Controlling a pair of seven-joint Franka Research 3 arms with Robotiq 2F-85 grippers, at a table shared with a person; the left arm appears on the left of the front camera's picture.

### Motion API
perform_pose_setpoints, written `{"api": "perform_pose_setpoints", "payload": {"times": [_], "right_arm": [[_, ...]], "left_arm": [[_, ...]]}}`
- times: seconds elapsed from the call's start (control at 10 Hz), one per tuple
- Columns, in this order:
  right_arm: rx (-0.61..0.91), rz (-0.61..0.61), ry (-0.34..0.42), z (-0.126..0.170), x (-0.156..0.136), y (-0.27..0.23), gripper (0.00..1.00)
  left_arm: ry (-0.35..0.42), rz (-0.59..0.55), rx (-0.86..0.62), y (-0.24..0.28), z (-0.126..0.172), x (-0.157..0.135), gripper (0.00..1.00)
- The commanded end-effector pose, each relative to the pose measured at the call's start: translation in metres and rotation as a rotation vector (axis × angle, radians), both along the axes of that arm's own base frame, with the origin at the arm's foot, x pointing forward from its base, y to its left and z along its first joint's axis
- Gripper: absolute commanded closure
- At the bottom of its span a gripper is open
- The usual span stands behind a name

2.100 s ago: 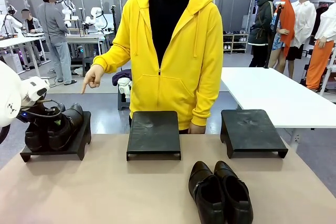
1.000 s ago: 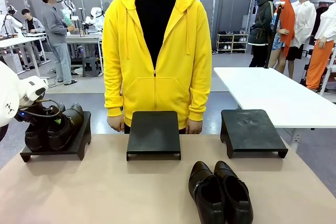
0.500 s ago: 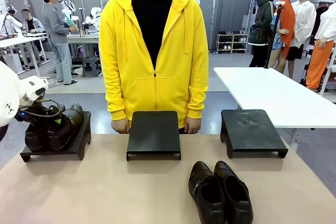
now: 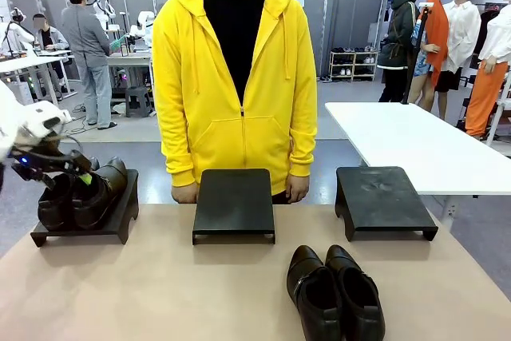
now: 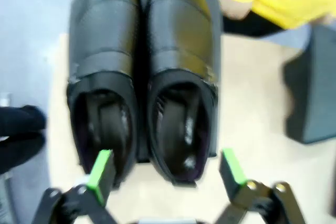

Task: Place the shoes on the stand as instructed by the person.
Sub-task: Pick up another pair of Shoes and place it on the Shoes Stand indicated by the person.

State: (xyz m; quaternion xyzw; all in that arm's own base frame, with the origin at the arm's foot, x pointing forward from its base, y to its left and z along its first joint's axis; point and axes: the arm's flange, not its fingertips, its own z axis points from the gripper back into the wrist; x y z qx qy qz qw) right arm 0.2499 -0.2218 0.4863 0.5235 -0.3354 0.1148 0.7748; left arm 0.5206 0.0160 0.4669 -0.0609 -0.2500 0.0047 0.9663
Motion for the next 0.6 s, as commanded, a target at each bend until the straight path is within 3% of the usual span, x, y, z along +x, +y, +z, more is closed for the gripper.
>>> {"api": "perform_pose_setpoints", "payload": {"times": [0.0,0.3,0.5], "right_arm": [[0.006,0.003,-0.018,0.002,0.000,-0.001,0.00],[0.006,0.003,-0.018,0.002,0.000,-0.001,0.00],[0.006,0.003,-0.018,0.002,0.000,-0.001,0.00]], "left_arm": [[0.091,-0.069,-0.068,0.039,0.044,-0.033,0.00],[0.104,-0.158,-0.256,0.089,0.074,-0.106,0.00],[0.066,-0.268,-0.459,0.132,0.083,-0.163,0.00]]}}
